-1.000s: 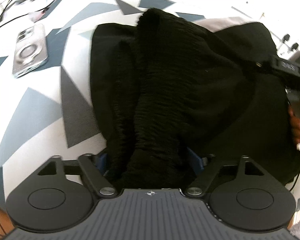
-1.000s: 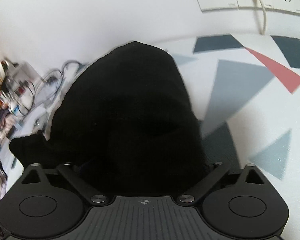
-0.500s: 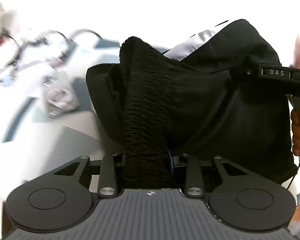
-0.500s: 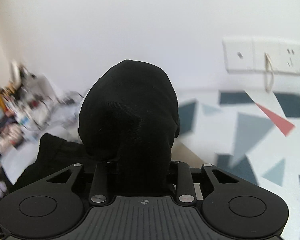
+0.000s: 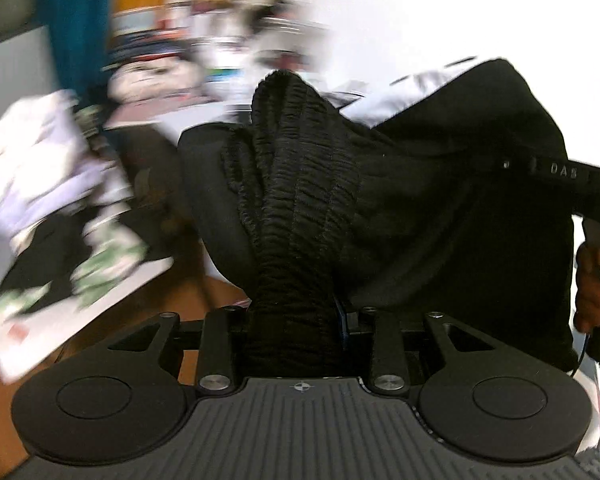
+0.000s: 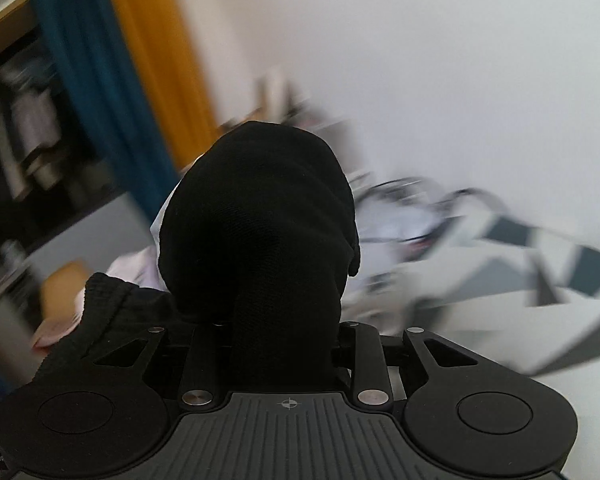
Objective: Fold clothes
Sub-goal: 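Grasp the folded black bundle with both grippers and lift it, then carry the black bundle with both grippers toward the beige chair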
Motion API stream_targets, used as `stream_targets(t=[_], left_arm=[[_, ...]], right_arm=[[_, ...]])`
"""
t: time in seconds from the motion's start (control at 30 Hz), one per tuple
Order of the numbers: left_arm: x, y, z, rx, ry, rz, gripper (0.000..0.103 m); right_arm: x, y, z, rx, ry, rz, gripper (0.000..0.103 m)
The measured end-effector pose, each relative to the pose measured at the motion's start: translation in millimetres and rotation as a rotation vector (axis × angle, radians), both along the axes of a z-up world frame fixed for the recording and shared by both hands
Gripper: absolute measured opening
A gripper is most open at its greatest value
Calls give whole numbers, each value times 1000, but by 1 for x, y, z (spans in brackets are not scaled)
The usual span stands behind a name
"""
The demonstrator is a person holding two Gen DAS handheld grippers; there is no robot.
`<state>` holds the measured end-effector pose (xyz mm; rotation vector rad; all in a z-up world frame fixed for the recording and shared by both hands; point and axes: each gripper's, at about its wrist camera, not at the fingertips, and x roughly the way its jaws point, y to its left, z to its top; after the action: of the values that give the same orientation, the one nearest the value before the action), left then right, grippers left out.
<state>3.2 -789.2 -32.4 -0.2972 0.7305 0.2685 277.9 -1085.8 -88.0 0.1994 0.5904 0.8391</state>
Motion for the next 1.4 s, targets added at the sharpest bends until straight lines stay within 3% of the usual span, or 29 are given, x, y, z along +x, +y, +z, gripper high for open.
stream_targets(t=[0.2, 0.3, 0.4, 0.47, 0.63, 0.83, 0.93, 1.13, 1.2, 1.4], left_arm=[[-73, 92, -1, -36, -55, 277, 32], [-139, 130, 9, -39, -82, 381, 32], [-204, 171, 7, -22, -94, 496, 32], [-240, 196, 4, -26, -88, 572, 32], [-294, 237, 10, 2, -63, 659, 32], [-316, 302, -10, -62, -52, 716, 32], [-321, 335, -22, -105, -49, 734, 32], [-327, 392, -31, -102, -26, 750, 32], [-319, 433, -43, -106, -9, 761, 32], [-282, 555, -36, -102, 61, 721, 32]], right_arm=[[-57, 138, 16, -37, -12, 257, 25], [-103, 212, 29, -37, -14, 363, 25], [-149, 289, 32, 16, 90, 462, 25], [-186, 341, 32, 8, 121, 514, 25], [-263, 434, 34, 8, 148, 597, 25], [-330, 509, 30, -51, 119, 642, 25], [-341, 537, 27, -88, 85, 668, 25], [-332, 625, 3, -109, 104, 693, 25], [-321, 661, -5, -94, 118, 705, 25], [-275, 768, -18, -74, 171, 696, 25]])
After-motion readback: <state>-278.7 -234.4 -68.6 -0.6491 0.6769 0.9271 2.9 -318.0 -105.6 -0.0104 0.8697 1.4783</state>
